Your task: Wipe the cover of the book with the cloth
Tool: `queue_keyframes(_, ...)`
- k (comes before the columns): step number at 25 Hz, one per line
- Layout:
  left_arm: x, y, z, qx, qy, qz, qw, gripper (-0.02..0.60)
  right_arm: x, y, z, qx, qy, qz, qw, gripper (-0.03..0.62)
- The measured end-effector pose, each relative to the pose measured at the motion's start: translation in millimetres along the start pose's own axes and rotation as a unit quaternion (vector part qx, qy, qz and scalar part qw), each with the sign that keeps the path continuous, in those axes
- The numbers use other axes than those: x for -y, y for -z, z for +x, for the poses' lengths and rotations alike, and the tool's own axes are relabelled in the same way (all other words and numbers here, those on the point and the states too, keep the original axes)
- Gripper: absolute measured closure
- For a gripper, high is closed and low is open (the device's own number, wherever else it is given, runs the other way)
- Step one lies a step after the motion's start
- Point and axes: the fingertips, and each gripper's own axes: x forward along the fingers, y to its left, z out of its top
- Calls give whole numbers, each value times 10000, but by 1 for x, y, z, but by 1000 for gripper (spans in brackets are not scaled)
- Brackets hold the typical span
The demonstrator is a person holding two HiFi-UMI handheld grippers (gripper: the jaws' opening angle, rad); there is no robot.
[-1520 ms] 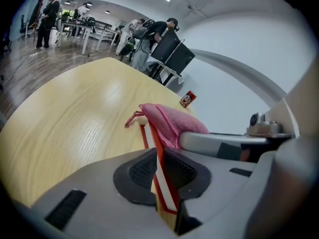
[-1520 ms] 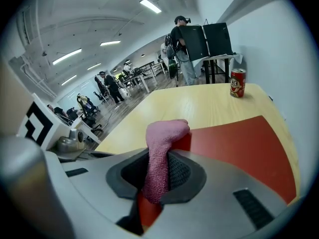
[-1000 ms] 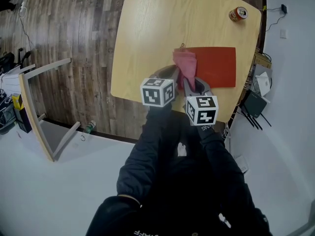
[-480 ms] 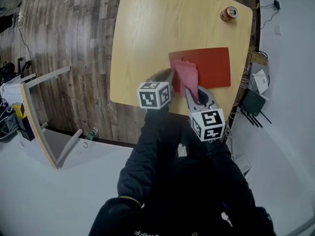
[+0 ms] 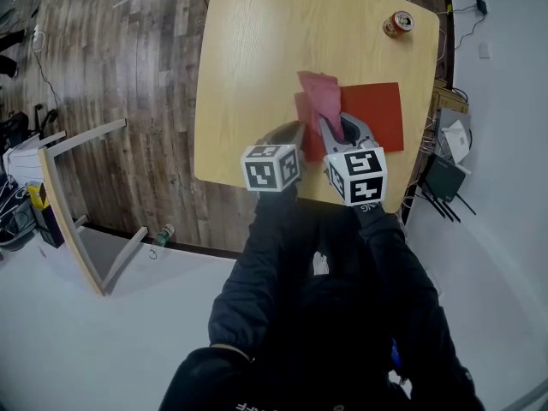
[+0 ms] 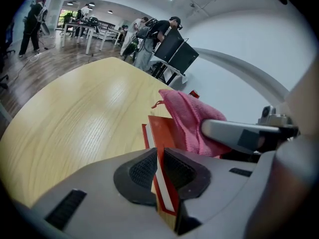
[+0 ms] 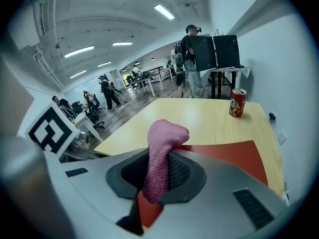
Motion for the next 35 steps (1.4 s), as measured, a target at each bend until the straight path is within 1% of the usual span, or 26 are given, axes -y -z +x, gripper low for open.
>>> queue_keyframes(4,0,0,0,0,-23,-8,10000,515,7,24,10,-405,144,141,9990,517)
queue_keyframes(8,-1,0,-1,-2,-35,-15,10000,515,8,42,4,-607,219,272,9975,517)
queue_keyframes(16,-1,1,0,-3,-98,-10,10000,515,4,69,-15,-723,243,403,9963,517)
queue_keyframes(25,0,1,0,34,-160,-50,9999,517,0,92,-36,-818,284,371,9956,517)
queue_keyframes(27,0,1,0,50,-174,-51,9998,517,-1,92,-45,-809,283,360,9957,517)
queue_keyframes(29,1,0,1,58,-186,-43,9998,517,-1,85,-55,-694,270,351,9966,517)
queue_keyframes(35,1,1,0,60,-238,-83,9997,518,7,39,-67,-225,260,164,9993,517)
